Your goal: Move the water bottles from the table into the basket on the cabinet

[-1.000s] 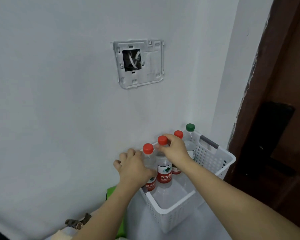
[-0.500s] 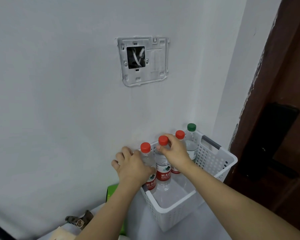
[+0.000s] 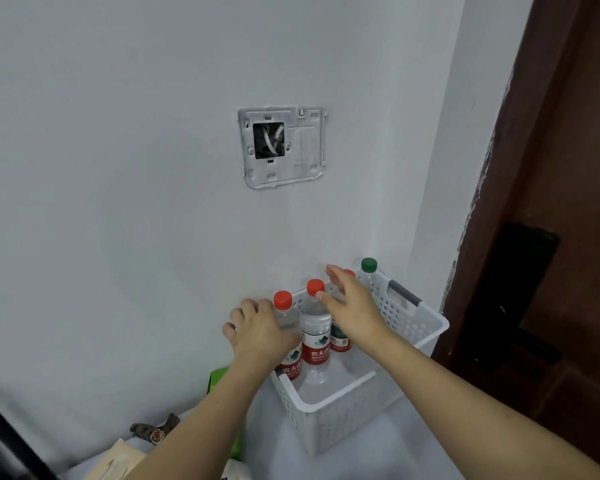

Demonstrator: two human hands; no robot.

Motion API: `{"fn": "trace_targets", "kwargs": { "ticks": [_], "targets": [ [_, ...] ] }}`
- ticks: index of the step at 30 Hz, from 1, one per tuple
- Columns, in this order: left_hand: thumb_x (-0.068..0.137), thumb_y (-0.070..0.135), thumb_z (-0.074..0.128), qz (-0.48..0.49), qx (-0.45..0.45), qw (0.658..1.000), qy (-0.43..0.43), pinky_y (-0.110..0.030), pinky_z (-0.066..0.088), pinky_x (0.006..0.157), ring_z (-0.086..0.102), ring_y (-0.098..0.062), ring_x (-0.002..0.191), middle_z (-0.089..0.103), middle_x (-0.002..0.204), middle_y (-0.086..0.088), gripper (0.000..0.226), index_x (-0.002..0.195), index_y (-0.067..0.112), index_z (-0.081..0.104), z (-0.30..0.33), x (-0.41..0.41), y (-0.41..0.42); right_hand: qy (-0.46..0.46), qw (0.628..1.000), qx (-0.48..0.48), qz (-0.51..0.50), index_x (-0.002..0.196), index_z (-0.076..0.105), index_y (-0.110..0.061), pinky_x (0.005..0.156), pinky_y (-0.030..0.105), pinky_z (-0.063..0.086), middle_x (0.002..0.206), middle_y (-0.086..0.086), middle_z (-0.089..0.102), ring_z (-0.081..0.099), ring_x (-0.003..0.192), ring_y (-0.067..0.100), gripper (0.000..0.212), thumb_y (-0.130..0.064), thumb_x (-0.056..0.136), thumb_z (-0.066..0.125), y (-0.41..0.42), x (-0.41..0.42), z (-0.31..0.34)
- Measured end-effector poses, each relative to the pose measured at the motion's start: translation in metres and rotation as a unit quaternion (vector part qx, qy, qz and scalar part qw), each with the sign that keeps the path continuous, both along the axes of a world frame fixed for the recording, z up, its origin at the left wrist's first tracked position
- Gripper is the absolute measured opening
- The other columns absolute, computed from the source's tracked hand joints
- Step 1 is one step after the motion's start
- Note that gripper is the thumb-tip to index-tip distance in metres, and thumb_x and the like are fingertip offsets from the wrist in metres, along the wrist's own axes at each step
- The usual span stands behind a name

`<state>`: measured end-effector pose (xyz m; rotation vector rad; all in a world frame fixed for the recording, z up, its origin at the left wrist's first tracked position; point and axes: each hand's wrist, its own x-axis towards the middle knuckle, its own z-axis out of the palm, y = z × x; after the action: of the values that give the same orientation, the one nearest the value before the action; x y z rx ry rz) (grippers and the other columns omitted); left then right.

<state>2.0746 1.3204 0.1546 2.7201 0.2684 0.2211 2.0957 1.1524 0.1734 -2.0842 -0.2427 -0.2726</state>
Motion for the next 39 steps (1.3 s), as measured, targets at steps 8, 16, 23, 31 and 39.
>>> {"fn": "trace_targets", "kwargs": {
  "ticks": [8,16,23,31,39],
  "targets": [
    [0.092,0.042,0.061,-0.089,0.007,0.973,-0.214,-0.042,0.039,0.105,0.043,-0.031,0.126,0.049,0.138,-0.013,0.064,0.141,0.005,0.043,0.060,-0.032,-0.036,-0.074,0.995,-0.050,-0.053,0.144,0.041,-0.021,0.106,0.022,0.029,0.148,-0.004,0.040,0.038,0.133,0.009,0.053,-0.026,0.095,0.060,-0.066,-0.059,0.052],
    [0.098,0.033,0.054,-0.224,0.114,0.925,-0.284,-0.045,0.033,0.110,0.046,-0.034,0.125,0.053,0.138,-0.016,0.050,0.138,0.004,0.049,0.107,-0.071,-0.121,-0.126,0.976,-0.115,-0.136,0.146,0.038,-0.012,0.106,0.017,0.019,0.151,0.004,0.036,0.034,0.136,0.014,0.057,-0.021,0.094,0.060,-0.161,-0.138,0.092],
    [0.097,0.039,0.052,-0.300,0.125,0.892,-0.315,-0.046,0.031,0.113,0.045,-0.032,0.128,0.050,0.143,-0.010,0.052,0.142,0.014,0.045,0.124,-0.115,-0.205,-0.111,0.953,-0.176,-0.221,0.149,0.034,-0.014,0.115,0.030,0.025,0.154,0.002,0.032,0.030,0.140,0.016,0.059,-0.025,0.096,0.058,-0.236,-0.230,0.108],
    [0.092,0.032,0.061,-0.430,0.086,0.835,-0.333,-0.051,0.031,0.112,0.047,-0.035,0.123,0.053,0.137,-0.014,0.055,0.140,0.007,0.051,0.132,-0.178,-0.297,-0.066,0.889,-0.269,-0.364,0.147,0.037,-0.012,0.116,0.031,0.026,0.152,0.004,0.037,0.032,0.140,0.019,0.061,-0.026,0.092,0.061,-0.297,-0.359,0.130],
    [0.095,0.035,0.056,-0.506,0.043,0.779,-0.368,-0.048,0.022,0.119,0.042,-0.027,0.133,0.049,0.141,-0.008,0.054,0.143,0.013,0.047,0.150,-0.301,-0.370,-0.050,0.848,-0.273,-0.451,0.144,0.040,-0.010,0.114,0.027,0.023,0.149,0.006,0.040,0.034,0.139,0.021,0.060,-0.024,0.091,0.063,-0.329,-0.511,0.143]
  ]
}}
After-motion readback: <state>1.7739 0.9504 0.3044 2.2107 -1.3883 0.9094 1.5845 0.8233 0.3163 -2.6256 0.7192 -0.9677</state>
